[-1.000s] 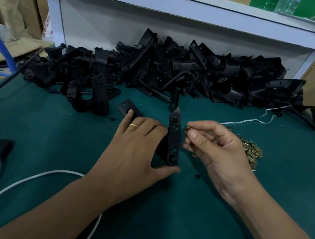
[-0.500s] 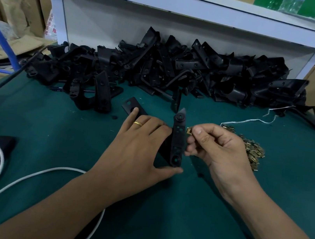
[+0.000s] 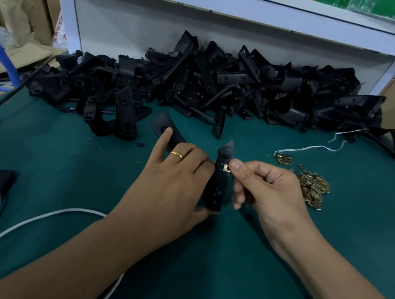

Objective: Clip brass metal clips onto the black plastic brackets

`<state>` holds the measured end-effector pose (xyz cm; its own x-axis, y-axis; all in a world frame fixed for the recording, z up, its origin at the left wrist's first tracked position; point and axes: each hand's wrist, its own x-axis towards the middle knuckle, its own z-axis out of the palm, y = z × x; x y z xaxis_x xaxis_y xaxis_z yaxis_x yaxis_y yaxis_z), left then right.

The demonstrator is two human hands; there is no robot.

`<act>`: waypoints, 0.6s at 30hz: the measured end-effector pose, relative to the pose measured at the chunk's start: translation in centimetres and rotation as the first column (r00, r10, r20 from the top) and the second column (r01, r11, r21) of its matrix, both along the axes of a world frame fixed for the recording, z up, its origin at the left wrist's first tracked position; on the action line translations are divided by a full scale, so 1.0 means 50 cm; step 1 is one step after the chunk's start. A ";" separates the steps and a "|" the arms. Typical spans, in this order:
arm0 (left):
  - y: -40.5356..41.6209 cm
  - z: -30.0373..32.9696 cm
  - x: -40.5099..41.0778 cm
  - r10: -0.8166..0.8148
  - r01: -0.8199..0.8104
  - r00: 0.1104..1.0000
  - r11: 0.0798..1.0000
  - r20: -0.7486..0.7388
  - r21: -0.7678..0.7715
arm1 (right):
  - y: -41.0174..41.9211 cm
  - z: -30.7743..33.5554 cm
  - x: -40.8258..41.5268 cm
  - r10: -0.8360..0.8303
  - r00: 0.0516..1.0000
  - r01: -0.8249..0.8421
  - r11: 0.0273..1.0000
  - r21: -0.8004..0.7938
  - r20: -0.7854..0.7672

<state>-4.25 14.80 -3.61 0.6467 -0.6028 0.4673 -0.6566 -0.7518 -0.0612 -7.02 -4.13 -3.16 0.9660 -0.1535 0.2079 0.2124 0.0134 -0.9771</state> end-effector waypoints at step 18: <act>0.038 -0.016 0.045 0.200 -0.233 0.969 0.936 -0.148 -0.264 | -0.169 0.020 0.015 -0.218 0.974 0.161 0.476 -0.865 0.061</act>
<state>-2.01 16.70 -4.39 0.8070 -0.2993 0.5091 -0.4657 -0.8526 0.2369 -6.26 -12.55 -2.14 0.9493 -0.1063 0.2958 0.0536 -0.8725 -0.4856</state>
